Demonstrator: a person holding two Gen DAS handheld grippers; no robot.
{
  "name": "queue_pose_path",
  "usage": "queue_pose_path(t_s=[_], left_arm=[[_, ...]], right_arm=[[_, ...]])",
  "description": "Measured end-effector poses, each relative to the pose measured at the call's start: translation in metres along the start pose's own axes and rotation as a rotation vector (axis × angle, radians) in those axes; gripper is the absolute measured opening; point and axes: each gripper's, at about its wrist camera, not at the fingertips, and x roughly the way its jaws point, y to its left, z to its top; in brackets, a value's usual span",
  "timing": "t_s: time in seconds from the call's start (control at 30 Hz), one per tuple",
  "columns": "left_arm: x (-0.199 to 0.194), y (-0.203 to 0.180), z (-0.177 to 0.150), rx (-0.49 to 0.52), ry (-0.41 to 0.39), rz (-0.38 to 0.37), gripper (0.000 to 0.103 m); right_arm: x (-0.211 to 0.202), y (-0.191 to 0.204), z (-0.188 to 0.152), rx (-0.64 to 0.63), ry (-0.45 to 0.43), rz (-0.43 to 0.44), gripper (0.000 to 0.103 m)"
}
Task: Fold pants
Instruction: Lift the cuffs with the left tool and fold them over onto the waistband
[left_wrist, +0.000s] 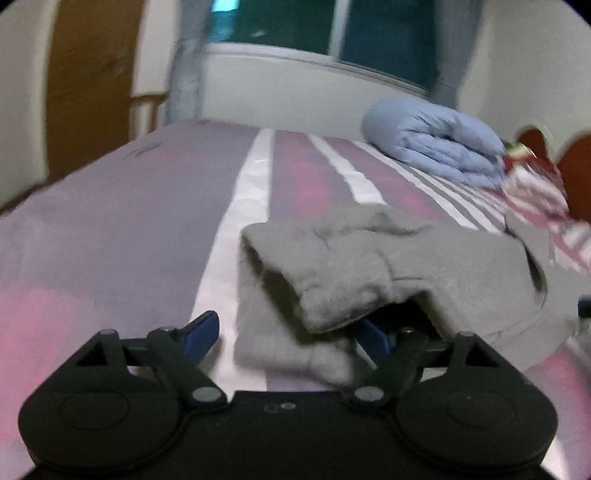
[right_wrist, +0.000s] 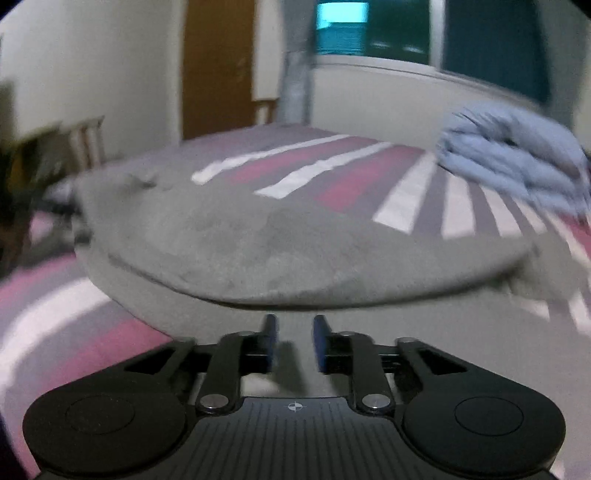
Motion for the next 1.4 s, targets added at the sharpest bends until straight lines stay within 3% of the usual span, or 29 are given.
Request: queue_pose_path(t_s=[0.1,0.2,0.4,0.6,0.67,0.7,0.73,0.77,0.8,0.87,0.93,1.0,1.03,1.07,1.13,1.17,1.23,1.4], left_arm=[[-0.022,0.007,-0.002,-0.177,-0.013,-0.010,0.069],[-0.028,0.011,-0.003,-0.350,-0.020,-0.115,0.061],[-0.005,0.011,0.000,-0.563,-0.013,-0.255,0.056],[0.031,0.025,-0.012,-0.758,0.017,-0.287,0.053],[0.040,0.031,-0.015,-0.833,0.007,-0.293,0.048],[0.046,0.033,-0.015,-0.850,0.011,-0.283,0.040],[0.051,0.034,-0.012,-0.852,0.025,-0.265,0.031],[0.057,0.035,-0.005,-0.827,0.045,-0.256,0.029],[0.057,0.034,0.007,-0.787,0.051,-0.261,0.027],[0.047,0.026,0.039,-0.643,-0.007,-0.313,0.025],[0.023,0.018,0.065,-0.488,-0.135,-0.437,0.024],[0.013,0.022,0.067,-0.421,-0.144,-0.452,0.024],[0.016,0.030,0.058,-0.418,-0.098,-0.420,0.024],[0.026,0.040,0.043,-0.426,-0.017,-0.342,0.024],[0.048,0.052,0.009,-0.418,0.145,-0.228,0.023],[0.051,0.053,-0.005,-0.417,0.142,-0.224,0.023],[0.045,0.052,-0.013,-0.445,0.089,-0.224,0.024],[0.039,0.043,0.000,-0.421,0.053,-0.199,0.023]], right_arm=[[-0.006,-0.010,0.008,0.119,-0.023,-0.009,0.029],[-0.004,-0.022,0.017,0.223,-0.041,0.001,0.029],[0.015,-0.038,0.033,0.398,-0.022,-0.010,0.029],[0.045,-0.058,0.034,0.597,0.038,-0.004,0.029],[0.059,-0.066,0.034,0.665,0.077,-0.010,0.030],[0.065,-0.070,0.033,0.698,0.092,0.003,0.030],[0.067,-0.074,0.033,0.713,0.093,0.010,0.029],[0.069,-0.078,0.033,0.723,0.089,0.009,0.011],[0.069,-0.082,0.035,0.727,0.084,0.021,0.004],[0.051,-0.082,0.046,0.693,0.003,0.045,0.004],[0.010,-0.071,0.062,0.605,-0.167,0.076,0.004],[-0.032,-0.059,0.062,0.525,-0.294,0.084,0.004],[-0.039,-0.054,0.054,0.523,-0.296,0.076,0.004],[-0.039,-0.049,0.040,0.520,-0.263,0.065,0.004],[-0.007,-0.042,0.003,0.476,-0.071,0.050,0.004],[0.014,-0.041,-0.016,0.488,0.059,0.033,0.004],[0.012,-0.045,-0.035,0.516,0.019,0.045,0.004],[0.000,-0.044,-0.037,0.511,0.029,0.026,0.004]])
